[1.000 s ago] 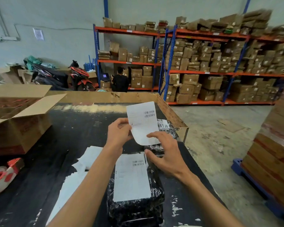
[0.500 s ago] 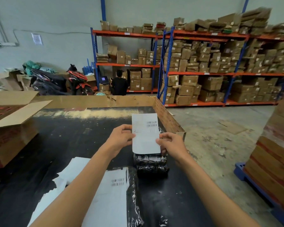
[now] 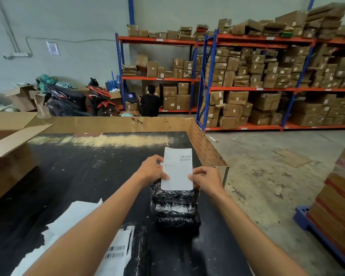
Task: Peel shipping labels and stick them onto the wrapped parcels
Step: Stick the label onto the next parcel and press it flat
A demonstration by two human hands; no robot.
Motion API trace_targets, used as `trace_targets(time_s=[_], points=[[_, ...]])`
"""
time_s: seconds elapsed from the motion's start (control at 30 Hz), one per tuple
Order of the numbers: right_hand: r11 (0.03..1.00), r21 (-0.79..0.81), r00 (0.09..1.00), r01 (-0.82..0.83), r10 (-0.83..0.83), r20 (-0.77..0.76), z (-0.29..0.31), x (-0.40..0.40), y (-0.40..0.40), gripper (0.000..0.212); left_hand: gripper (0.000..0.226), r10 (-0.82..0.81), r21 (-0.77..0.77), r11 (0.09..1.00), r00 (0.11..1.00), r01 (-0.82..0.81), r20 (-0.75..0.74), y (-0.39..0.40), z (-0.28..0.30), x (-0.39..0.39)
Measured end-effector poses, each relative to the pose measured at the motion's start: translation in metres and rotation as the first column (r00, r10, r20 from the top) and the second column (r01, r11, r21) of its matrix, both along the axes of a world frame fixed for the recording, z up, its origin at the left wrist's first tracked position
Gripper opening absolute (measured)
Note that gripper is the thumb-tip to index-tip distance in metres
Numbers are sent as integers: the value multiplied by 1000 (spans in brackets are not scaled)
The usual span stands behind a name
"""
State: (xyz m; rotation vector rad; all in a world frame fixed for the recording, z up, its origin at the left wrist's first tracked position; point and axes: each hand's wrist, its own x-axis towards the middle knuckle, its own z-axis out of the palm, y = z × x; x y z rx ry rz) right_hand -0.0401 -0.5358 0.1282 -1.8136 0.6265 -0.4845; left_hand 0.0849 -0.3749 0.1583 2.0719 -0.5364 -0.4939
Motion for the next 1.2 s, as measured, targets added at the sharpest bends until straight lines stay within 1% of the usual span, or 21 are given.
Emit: trace_targets(time_s=[0.17,0.3,0.43,0.47,0.5,0.57,0.6,0.63,0.73,0.8,0.87,0.93,1.0,1.1,1.13,1.2], points=[[996,-85,999,-39,36,-37,-13,13,-14,15,57,11,68,998,997,-16,71,-6,-9,8],[991,-124,998,-49,45,-35,-22,17,-18,13,56,2,125,992,989,-21,149,-10,-12,10],[984,-164,998,-64,59,-39,-25,17,-19,19,57,6,194,980,978,-47,208,-15,-14,11],[980,-185,997,-70,62,-50,-26,17,-20,20,60,6,211,976,972,-57,234,-16,-15,11],[975,-208,996,-75,65,-58,-26,18,-20,21,70,5,225,972,967,-65,256,-17,-15,12],[963,-258,996,-83,69,-62,-27,18,-20,22,99,-11,239,969,960,-58,279,-17,-15,13],[957,-279,996,-80,66,-59,-28,19,-19,23,106,-39,247,968,956,-35,291,-15,-15,14],[954,-290,997,-75,63,-50,-30,20,-19,24,107,-76,261,965,948,-7,308,-14,-16,16],[956,-289,998,-55,48,-33,-33,21,-18,32,100,-164,273,959,930,73,328,-10,-16,19],[960,-275,999,-50,46,-23,-33,20,-17,44,85,-251,314,937,919,152,305,-9,-16,20],[954,-296,999,-35,30,-22,-30,20,-18,51,67,-366,431,875,885,221,289,-11,-18,21],[947,-318,998,-44,28,-53,-28,20,-22,55,59,-437,536,809,857,241,273,-13,-20,24],[935,-339,994,-106,87,-71,-28,24,-26,42,57,-441,568,788,862,237,252,-14,-24,29],[887,-416,977,-199,147,-154,-27,33,-30,15,56,-438,594,772,866,226,240,-15,-32,36],[864,-456,972,-213,137,-193,-27,37,-31,12,56,-435,600,769,869,220,238,-15,-34,39],[808,-544,962,-225,94,-258,-24,47,-30,17,56,-420,587,779,879,223,224,-15,-37,43]])
